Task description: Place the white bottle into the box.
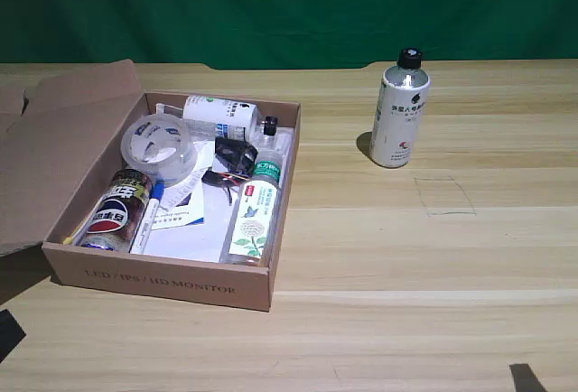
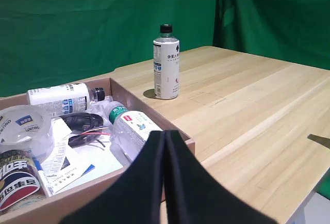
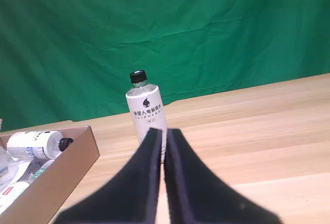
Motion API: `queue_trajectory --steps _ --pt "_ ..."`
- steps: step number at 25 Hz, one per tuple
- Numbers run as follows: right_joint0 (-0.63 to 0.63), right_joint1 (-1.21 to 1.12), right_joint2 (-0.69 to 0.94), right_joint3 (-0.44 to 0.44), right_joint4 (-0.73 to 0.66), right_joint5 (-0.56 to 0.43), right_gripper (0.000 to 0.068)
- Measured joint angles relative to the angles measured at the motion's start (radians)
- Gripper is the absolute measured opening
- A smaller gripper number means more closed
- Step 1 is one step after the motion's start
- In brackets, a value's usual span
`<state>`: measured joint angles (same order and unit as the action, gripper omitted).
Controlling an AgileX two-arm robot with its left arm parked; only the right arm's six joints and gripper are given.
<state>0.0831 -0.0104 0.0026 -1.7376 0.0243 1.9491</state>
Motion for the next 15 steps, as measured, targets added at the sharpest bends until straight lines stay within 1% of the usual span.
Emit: queue_trajectory --steps 11,15 --pt "0.000 0.000 0.000 0.000 0.001 0.000 0.0004" --pt "0.000 0.000 -0.001 0.000 -0.019 0.000 0.0004"
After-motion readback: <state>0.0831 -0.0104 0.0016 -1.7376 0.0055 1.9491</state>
